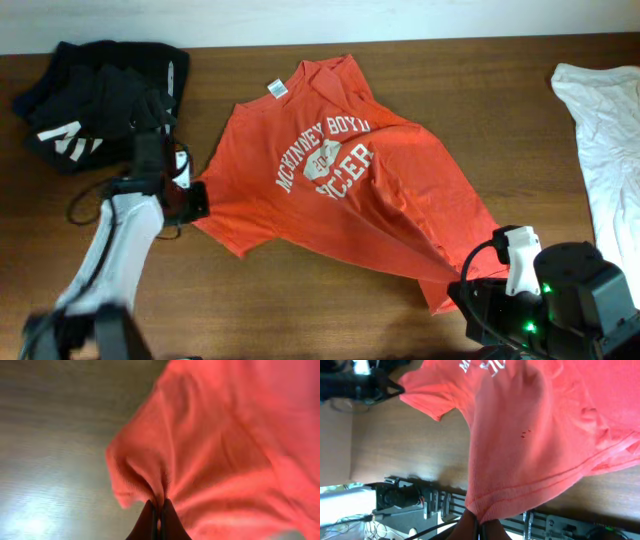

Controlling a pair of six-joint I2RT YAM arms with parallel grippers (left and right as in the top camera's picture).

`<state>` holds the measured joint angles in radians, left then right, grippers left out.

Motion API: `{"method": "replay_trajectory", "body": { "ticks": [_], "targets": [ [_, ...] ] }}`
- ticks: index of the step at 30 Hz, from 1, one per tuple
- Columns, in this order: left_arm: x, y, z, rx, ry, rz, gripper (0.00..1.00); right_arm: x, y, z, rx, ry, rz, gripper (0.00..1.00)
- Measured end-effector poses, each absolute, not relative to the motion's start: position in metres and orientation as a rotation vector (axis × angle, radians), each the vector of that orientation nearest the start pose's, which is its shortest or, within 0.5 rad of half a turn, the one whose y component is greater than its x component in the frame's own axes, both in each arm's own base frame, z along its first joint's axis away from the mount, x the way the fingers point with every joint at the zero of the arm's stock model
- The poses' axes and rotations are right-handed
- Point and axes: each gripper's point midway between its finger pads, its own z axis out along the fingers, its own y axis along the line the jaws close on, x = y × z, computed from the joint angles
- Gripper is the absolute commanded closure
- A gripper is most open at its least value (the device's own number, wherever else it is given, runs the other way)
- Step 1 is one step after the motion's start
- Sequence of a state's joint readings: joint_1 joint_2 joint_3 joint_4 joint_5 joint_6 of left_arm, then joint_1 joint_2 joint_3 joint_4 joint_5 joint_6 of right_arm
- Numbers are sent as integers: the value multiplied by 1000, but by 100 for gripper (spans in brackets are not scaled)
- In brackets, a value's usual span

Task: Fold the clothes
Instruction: 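Grasp the shirt's left side with the left gripper, right gripper holding, then lift the shirt with both grippers and lay it flat on the table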

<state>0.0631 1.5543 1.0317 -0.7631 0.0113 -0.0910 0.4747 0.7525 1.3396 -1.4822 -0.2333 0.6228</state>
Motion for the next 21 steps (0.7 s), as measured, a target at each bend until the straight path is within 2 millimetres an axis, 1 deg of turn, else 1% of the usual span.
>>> {"method": "replay_trajectory", "body": {
  "ticks": [1,2,3,4,5,6,7,8,9,10,11,12,13,14,15,16,17,18,19,20,21],
  "targets": [
    [318,17,109,-219,2794,-34,100,118,101,302,87,2550,723,96],
    [312,15,170,-216,2645,-50,100,120,99,314,89,2508,720,96],
    [308,15,222,-213,2506,-54,100,121,96,331,82,2463,716,96],
    [287,14,290,-210,2343,-56,100,123,96,343,67,2427,720,96],
    [263,14,333,-208,2263,-48,100,121,92,350,68,2442,693,96],
    [244,14,366,-208,2195,-43,100,125,87,373,76,2419,653,96],
    [222,14,410,-203,2093,-38,100,128,84,387,85,2399,633,96],
    [193,14,457,-201,1992,-35,100,129,76,416,97,2335,606,96],
    [176,15,476,-207,1945,-26,100,129,73,439,86,2262,614,96],
    [153,21,524,-230,1793,7,100,126,64,480,88,2115,628,96],
    [131,27,555,-258,1676,34,100,120,56,501,92,2030,630,96],
    [112,31,576,-284,1591,42,100,112,44,520,115,1942,623,96],
    [98,34,592,-304,1521,43,100,105,30,536,151,1861,600,96],
    [99,34,599,-312,1500,37,100,105,18,541,196,1825,552,96],
    [112,35,599,-315,1518,37,100,112,9,545,245,1802,496,96],
    [138,37,596,-317,1560,40,100,124,3,547,289,1792,436,96],
    [183,39,589,-323,1630,45,100,144,-6,548,355,1790,328,96],
    [245,43,566,-331,1747,57,100,179,2,543,382,1832,240,96],
    [297,46,538,-336,1851,67,100,199,6,541,401,1844,188,96],
    [350,50,512,-341,1926,75,100,237,16,531,424,1882,100,96],
    [391,52,476,-345,2022,84,100,271,22,517,446,1925,27,96]
  ]
}}
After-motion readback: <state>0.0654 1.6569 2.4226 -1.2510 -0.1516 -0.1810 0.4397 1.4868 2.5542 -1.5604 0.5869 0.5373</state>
